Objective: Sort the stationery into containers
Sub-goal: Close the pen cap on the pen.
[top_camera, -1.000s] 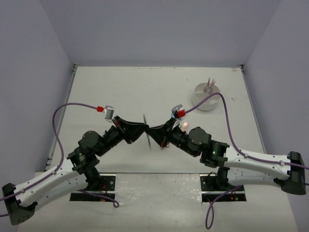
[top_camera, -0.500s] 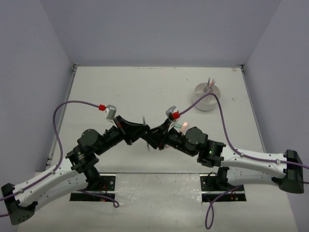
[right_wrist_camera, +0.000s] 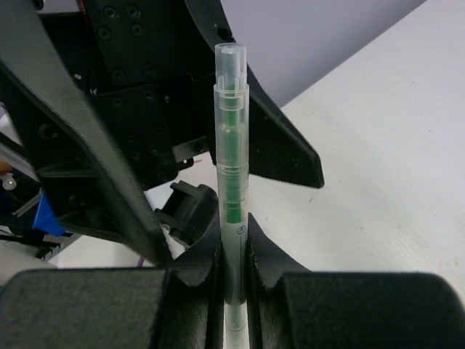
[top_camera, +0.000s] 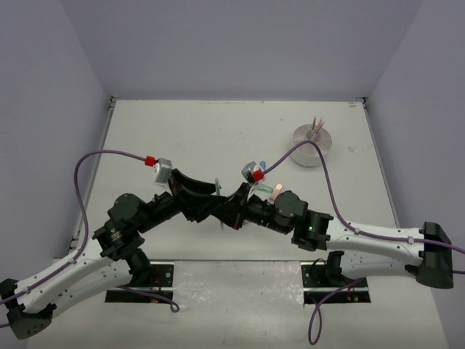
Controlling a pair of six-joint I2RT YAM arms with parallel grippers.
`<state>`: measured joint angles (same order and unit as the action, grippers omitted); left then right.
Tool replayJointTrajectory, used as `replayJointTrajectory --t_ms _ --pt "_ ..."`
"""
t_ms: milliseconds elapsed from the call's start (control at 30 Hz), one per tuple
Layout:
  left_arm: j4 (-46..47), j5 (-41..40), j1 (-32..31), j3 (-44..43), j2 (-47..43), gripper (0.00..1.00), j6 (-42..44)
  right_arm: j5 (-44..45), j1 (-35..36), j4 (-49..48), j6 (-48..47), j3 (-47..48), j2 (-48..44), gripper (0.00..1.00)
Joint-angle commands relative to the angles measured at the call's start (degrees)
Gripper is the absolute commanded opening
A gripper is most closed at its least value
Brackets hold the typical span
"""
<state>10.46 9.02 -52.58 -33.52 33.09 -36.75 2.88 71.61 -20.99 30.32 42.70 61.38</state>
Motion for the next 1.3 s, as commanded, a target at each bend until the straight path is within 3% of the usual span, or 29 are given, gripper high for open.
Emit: replayJointTrajectory --t_ms 0,167,267,633,833,1267 --pt "-2.92 -4.62 -0.16 -5.03 -0.35 0.61 3.06 -1.71 0.10 -2.12 -0.08 0.02 0.02 0.00" --pt "-4.66 -6.73 -0.16 -9.07 1.78 0.58 4.75 -2.70 0.10 -2.12 -0.26 0.28 1.02 0.00" --pt "-6.12 -7.08 -0.16 -10.81 4.03 0.49 5.11 -2.70 0.02 -2.04 -0.42 0.70 1.20 0.00" --pt "-6.19 -1.96 -0.16 -9.44 5.73 0.00 2.61 0.73 0.10 2.04 -2.79 4.20 0.39 0.00" --pt "-5.15 2.43 -0.24 -7.80 5.41 0.00 0.61 4.73 -0.89 7.23 -5.74 10.48 1.93 0.00" --pt "-2.29 6.30 -1.45 -1.78 7.12 0.00 -3.08 -2.36 -14.22 17.42 -9.84 32.95 9.23 0.00"
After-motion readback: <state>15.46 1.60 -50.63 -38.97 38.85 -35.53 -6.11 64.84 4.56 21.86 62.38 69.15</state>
